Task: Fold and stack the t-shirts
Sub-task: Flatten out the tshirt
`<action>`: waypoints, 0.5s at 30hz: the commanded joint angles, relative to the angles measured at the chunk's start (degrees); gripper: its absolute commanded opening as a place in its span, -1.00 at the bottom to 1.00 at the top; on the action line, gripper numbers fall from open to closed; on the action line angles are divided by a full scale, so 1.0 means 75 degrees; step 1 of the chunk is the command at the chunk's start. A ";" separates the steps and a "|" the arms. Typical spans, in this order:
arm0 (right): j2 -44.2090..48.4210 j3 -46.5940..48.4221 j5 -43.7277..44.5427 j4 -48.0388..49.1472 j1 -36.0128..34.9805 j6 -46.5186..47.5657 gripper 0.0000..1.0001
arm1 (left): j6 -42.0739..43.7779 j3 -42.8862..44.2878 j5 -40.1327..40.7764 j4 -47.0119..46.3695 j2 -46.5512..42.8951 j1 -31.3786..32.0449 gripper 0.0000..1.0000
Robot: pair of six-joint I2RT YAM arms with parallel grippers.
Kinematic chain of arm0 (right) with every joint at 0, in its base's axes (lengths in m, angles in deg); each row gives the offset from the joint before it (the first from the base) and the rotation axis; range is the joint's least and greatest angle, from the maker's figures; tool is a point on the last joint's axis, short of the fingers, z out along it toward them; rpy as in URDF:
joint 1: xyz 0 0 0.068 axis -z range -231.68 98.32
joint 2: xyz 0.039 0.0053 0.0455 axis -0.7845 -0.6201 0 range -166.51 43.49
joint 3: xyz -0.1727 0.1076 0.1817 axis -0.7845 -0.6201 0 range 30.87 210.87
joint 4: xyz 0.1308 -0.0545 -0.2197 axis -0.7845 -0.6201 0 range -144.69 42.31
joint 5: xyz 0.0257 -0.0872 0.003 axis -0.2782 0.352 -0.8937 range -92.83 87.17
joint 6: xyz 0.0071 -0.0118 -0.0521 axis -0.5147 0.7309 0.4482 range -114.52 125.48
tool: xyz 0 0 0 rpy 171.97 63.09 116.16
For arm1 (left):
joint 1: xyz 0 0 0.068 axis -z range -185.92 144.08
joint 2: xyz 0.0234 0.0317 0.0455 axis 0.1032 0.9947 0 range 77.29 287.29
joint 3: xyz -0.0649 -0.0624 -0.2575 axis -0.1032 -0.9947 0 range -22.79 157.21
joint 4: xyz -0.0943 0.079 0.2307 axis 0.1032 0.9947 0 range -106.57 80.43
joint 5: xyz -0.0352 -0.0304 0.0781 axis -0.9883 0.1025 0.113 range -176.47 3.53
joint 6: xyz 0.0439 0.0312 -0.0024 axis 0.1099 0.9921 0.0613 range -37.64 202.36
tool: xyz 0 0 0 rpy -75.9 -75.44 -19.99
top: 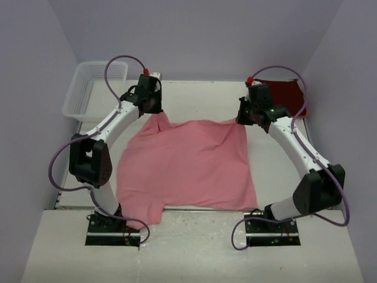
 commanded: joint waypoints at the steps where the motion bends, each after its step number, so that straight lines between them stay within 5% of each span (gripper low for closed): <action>1: -0.0923 0.0786 0.0518 0.0697 0.0168 0.0177 -1.00 | 0.0164 0.0206 0.0414 -0.1274 0.0160 -0.0075 -1.00; 15: -0.3926 0.3576 0.0763 -0.0298 0.1211 0.0529 -1.00 | 0.0844 0.1531 0.0824 -0.1263 0.1476 -0.0427 -1.00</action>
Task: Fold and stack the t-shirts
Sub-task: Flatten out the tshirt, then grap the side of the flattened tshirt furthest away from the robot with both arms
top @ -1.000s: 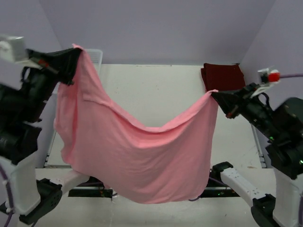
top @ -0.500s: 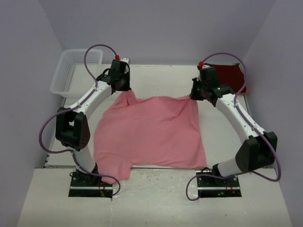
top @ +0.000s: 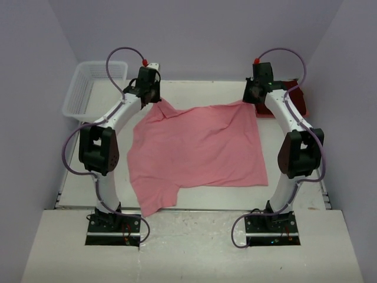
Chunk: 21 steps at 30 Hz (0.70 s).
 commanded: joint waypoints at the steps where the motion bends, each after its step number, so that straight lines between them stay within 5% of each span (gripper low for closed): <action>1: -0.0433 0.0757 0.0419 -0.0334 0.0229 0.0115 -1.00 | 0.0297 0.0456 0.0434 -0.0187 -0.0179 -0.0054 -1.00; 11: -0.1546 0.2537 0.0303 -0.1201 0.0734 0.0185 -1.00 | 0.0226 -0.0013 -0.0046 -0.0492 -0.0906 -0.0089 -1.00; 21: -0.1665 0.2398 0.0479 -0.1272 0.0827 -0.0048 -1.00 | -0.0043 -0.0738 0.0236 -0.0362 -0.1796 -0.0089 -1.00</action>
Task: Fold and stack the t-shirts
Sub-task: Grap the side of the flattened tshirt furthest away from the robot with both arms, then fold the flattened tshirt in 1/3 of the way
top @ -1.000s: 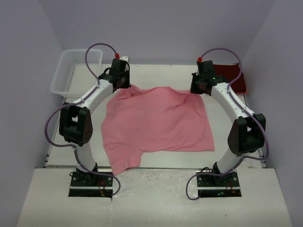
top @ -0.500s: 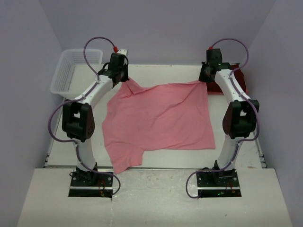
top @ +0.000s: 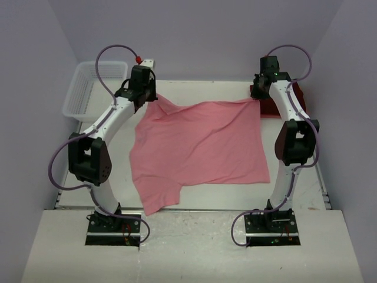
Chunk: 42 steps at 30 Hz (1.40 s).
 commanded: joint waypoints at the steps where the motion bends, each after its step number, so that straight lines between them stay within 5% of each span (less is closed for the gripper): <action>1: 0.0134 0.0108 0.0132 -0.0053 0.0078 -0.0104 -1.00 | -0.0078 -0.0352 0.0197 -0.0290 -0.0820 -0.0077 -1.00; 15: 0.0473 -0.0349 0.0085 -0.0206 0.0161 -0.0420 -1.00 | -0.0371 -0.0997 0.0127 -0.0162 -0.1735 0.0344 -1.00; 42: 0.2757 -0.4438 0.0038 0.0684 0.0172 -0.0772 -1.00 | -0.2187 -0.3317 0.1569 0.1256 -0.3926 0.1247 -1.00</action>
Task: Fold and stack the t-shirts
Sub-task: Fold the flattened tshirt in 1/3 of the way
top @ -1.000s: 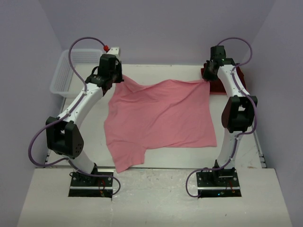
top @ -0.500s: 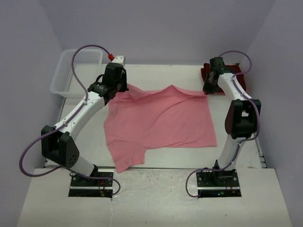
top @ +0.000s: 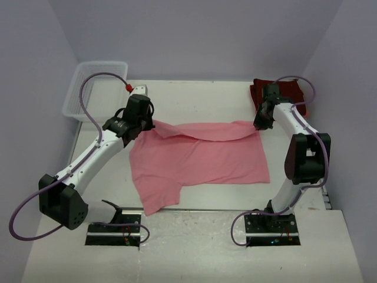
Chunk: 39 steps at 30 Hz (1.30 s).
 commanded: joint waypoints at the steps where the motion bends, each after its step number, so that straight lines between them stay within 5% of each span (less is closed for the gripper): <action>1: 0.0619 -0.0434 0.0128 0.0320 0.0035 -0.0111 -1.00 | -0.0419 -0.0315 0.0444 0.0260 -0.0482 0.0064 -1.00; 18: 0.0878 -0.1174 0.0129 0.0508 0.0024 -0.0228 -1.00 | -0.0900 -0.1417 0.0632 0.0483 -0.0438 0.0099 -1.00; 21: 0.0831 -0.1198 0.0093 0.0520 0.0035 -0.0204 -1.00 | -0.0923 -0.1546 0.0597 0.0354 -0.0214 0.0134 -0.85; 23: 0.0843 -0.1233 0.0140 0.0555 0.0035 -0.0181 -0.92 | -0.0993 -0.1628 0.0620 0.0296 -0.0167 0.0145 -0.65; 27: 0.0901 -0.1163 0.0246 0.0520 0.0035 -0.0204 -0.63 | -0.1367 -0.1641 0.0830 0.0459 -0.0493 0.0402 0.42; 31: 0.1426 -0.1291 0.0199 0.0660 0.0012 -0.0181 -0.23 | -0.2199 -0.1851 0.1930 0.0530 -0.1453 0.1176 0.89; 35: 0.1687 -0.1105 -0.0082 0.0637 0.0000 -0.0111 -0.11 | -0.2003 -0.1573 0.2296 0.0331 -0.1072 0.1154 0.83; 37: 0.1442 -0.0964 -0.0257 0.0660 0.0012 -0.0041 -0.03 | -0.1931 -0.1174 0.2482 0.0435 -0.0497 0.1095 0.54; 39: 0.1102 -0.0543 -0.0421 0.0474 0.0012 -0.0029 0.03 | -0.1861 -0.0529 0.2356 0.0541 0.0475 0.0932 -0.01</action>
